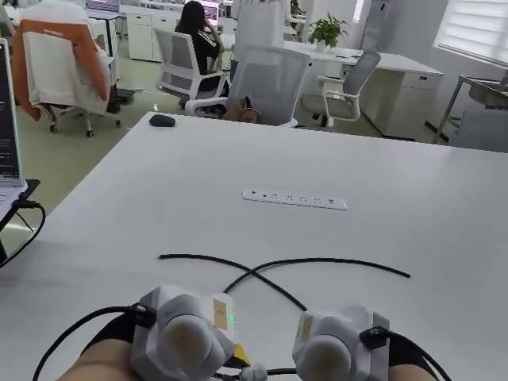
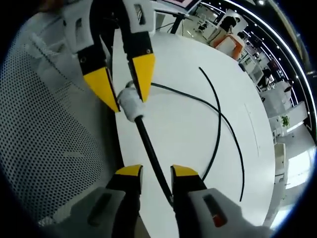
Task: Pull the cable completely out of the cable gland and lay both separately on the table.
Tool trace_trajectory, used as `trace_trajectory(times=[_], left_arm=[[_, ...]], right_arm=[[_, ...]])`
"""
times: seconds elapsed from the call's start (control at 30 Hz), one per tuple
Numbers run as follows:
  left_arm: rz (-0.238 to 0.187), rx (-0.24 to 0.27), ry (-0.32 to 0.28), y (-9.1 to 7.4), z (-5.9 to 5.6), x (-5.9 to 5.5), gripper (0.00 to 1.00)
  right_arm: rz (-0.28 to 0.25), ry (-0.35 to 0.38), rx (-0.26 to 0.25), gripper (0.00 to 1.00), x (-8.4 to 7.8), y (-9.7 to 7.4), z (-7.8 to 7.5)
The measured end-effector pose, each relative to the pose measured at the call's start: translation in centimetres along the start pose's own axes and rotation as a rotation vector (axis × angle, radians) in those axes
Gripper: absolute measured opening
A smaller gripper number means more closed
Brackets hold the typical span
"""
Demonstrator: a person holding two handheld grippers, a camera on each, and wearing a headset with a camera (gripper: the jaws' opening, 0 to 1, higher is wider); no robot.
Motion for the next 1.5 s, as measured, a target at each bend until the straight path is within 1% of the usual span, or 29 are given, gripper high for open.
trace_trajectory(times=[0.1, 0.13, 0.17, 0.2, 0.23, 0.27, 0.3, 0.33, 0.37, 0.4, 0.47, 0.57, 0.63, 0.8, 0.83, 0.9, 0.97, 1.03, 1.13, 1.3, 1.33, 1.4, 1.47, 1.5], left_arm=[[-0.05, -0.021, -0.005, 0.0, -0.3, 1.0, 0.17], [-0.058, -0.026, -0.011, 0.0, -0.4, 1.2, 0.17], [-0.065, -0.032, -0.014, 0.0, -0.5, 1.3, 0.17], [-0.072, -0.042, -0.013, 0.0, -0.7, 1.4, 0.17], [-0.072, -0.046, -0.007, 0.1, -0.9, 1.5, 0.17], [-0.06, -0.038, 0.017, 0.1, -0.8, 1.4, 0.17], [-0.061, -0.041, 0.017, 0.1, -0.9, 1.4, 0.17], [-0.072, -0.042, 0.009, 0.1, -0.9, 1.5, 0.17], [-0.069, -0.046, 0.006, 0.2, -0.9, 1.4, 0.17], [-0.064, -0.049, 0.007, 0.2, -0.9, 1.3, 0.17], [-0.056, -0.051, 0.004, 0.2, -0.9, 1.2, 0.17], [-0.057, -0.055, 0.0, 0.2, -0.9, 1.1, 0.18], [-0.048, -0.043, 0.005, 0.3, -0.7, 1.0, 0.18], [-0.044, -0.043, 0.023, 0.5, -0.7, 0.9, 0.19], [-0.034, -0.049, 0.048, 0.4, -0.7, 0.9, 0.19], [-0.038, -0.05, 0.045, 0.4, -0.8, 0.9, 0.19], [-0.033, -0.049, 0.07, 0.4, -1.0, 0.9, 0.19], [-0.024, -0.049, 0.08, 0.4, -1.1, 0.9, 0.19], [-0.016, -0.044, 0.091, 0.4, -1.1, 0.8, 0.18], [0.03, -0.013, 0.094, 0.2, -0.4, -0.1, 0.18], [0.037, -0.008, 0.095, 0.2, -0.3, -0.2, 0.18], [0.042, 0.0, 0.093, 0.2, -0.1, -0.3, 0.18], [0.047, 0.01, 0.09, 0.1, 0.1, -0.4, 0.18], [0.051, 0.013, 0.089, 0.1, 0.1, -0.5, 0.18]], right_arm=[[-0.085, -0.006, 0.053, 0.23, 1.6, -0.1, 1.0], [-0.126, -0.019, 0.073, 0.22, 2.3, -0.3, 1.4], [-0.145, -0.027, 0.081, 0.21, 2.6, -0.5, 1.6], [-0.165, -0.033, 0.089, 0.18, 3.0, -0.6, 1.8], [-0.174, -0.03, 0.096, 0.12, 3.1, -0.8, 1.9], [-0.156, -0.03, 0.103, 0.1, 2.8, -0.7, 2.0], [-0.148, -0.042, 0.116, 0.07, 2.6, -0.6, 2.2], [-0.123, -0.062, 0.127, 0.03, 2.1, -0.4, 2.3], [-0.141, -0.052, 0.134, 0.02, 2.4, -0.4, 2.5], [-0.143, -0.051, 0.139, 0.02, 2.4, -0.4, 2.6], [-0.149, -0.073, 0.141, 0.02, 2.5, -0.5, 2.7], [-0.155, -0.078, 0.148, 0.01, 2.7, -0.5, 2.8], [-0.168, -0.09, 0.148, 0.01, 2.9, -0.6, 2.8], [-0.228, -0.096, 0.168, 0.01, 3.9, -1.0, 3.2], [-0.213, -0.108, 0.165, 0.01, 3.6, -0.8, 3.2], [-0.209, -0.136, 0.163, 0.01, 3.5, -0.7, 3.4], [-0.204, -0.158, 0.149, 0.02, 3.6, -0.6, 3.3], [-0.2, -0.166, 0.146, 0.02, 3.6, -0.5, 3.4], [-0.185, -0.167, 0.14, 0.02, 3.5, -0.3, 3.3], [-0.141, -0.154, 0.112, 0.02, 2.8, 0.0, 2.6], [-0.131, -0.14, 0.107, 0.02, 2.6, 0.1, 2.4], [-0.119, -0.135, 0.101, 0.02, 2.3, 0.2, 2.2], [-0.085, -0.121, 0.084, 0.02, 1.7, 0.3, 1.8], [-0.059, -0.114, 0.078, 0.02, 1.2, 0.4, 1.7]])
Point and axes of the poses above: the centre of the closed fingertips' face, and the gripper's own axes: y roughly forward along the fingers, z roughly to its left, x roughly out of its top, the point moved 2 cm from there along -y, roughly backward along the fingers, and after that the axes turned 6 degrees about y, right-handed, at the moved point
